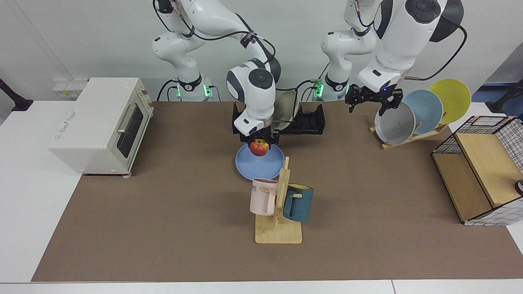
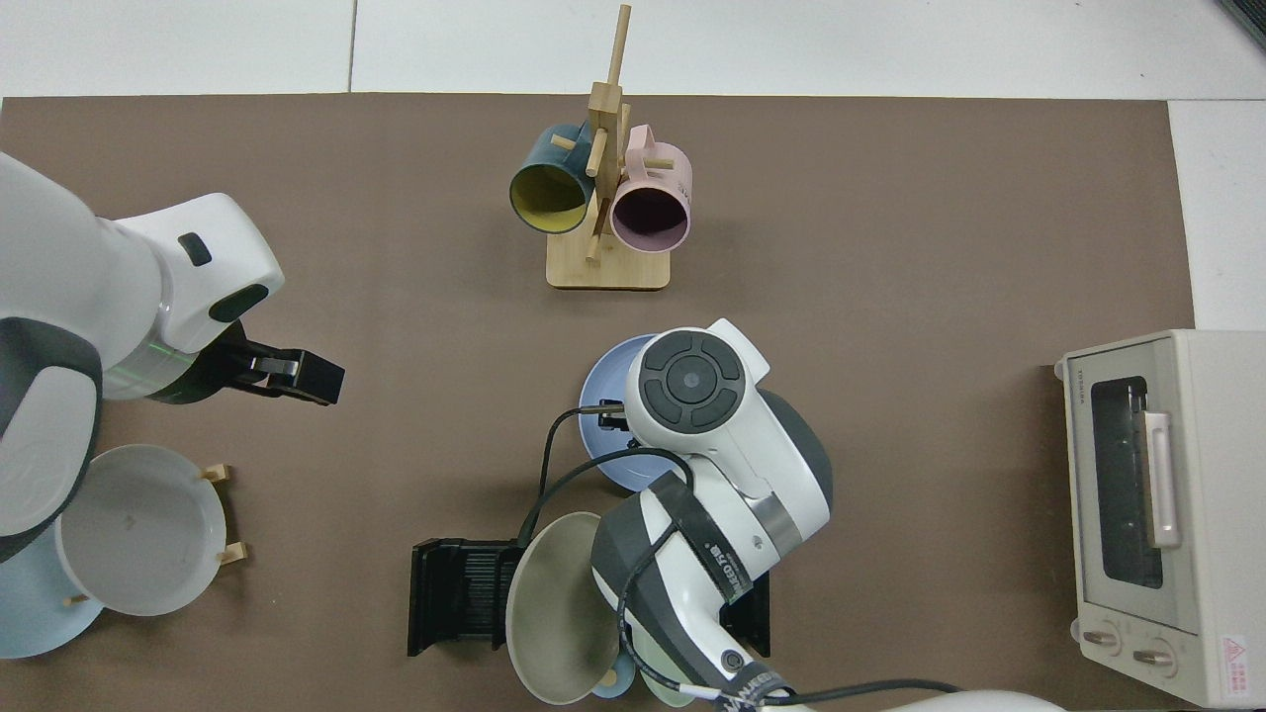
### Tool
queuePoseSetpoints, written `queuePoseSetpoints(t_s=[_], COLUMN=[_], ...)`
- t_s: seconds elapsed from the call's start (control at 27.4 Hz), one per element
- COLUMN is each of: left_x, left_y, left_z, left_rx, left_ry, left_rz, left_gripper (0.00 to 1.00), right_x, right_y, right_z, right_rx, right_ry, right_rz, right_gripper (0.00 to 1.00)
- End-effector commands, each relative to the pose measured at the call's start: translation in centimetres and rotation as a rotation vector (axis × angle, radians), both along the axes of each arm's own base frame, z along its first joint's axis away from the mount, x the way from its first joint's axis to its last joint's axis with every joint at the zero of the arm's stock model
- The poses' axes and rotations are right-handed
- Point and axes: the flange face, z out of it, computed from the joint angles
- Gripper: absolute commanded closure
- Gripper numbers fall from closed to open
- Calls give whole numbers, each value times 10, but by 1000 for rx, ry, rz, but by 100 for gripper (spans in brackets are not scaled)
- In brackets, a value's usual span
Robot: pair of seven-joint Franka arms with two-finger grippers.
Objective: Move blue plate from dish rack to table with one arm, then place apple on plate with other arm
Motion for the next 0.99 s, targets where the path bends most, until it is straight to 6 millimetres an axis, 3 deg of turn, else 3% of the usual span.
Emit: queuePoseSetpoints(t_s=[0.0, 0.44, 0.48, 0.51, 0.58, 0.77, 0.95], left_x=[5, 1, 2, 2, 2, 2, 2], left_y=[4, 23, 27, 29, 34, 49, 55], left_z=[5, 19, 19, 19, 21, 26, 26], left_rx=[8, 10, 10, 10, 11, 10, 10], left_ry=[-11, -32, -32, -31, -37, -43, -45], left_rz=[-2, 35, 41, 46, 55, 81, 93], left_gripper=[0, 0, 0, 0, 0, 0, 0], right_x=[0, -14, -15, -15, -16, -16, -5], right_y=[-5, -11, -11, -11, -11, -11, -9], right_z=[-18, -50, -50, -50, -51, -37, 6], right_rx=[6, 53, 52, 49, 44, 24, 27], right_ry=[-1, 35, 37, 41, 49, 62, 65], right_rz=[-33, -84, -84, -84, -82, -57, -52], right_gripper=[100, 98, 90, 73, 0, 0, 0])
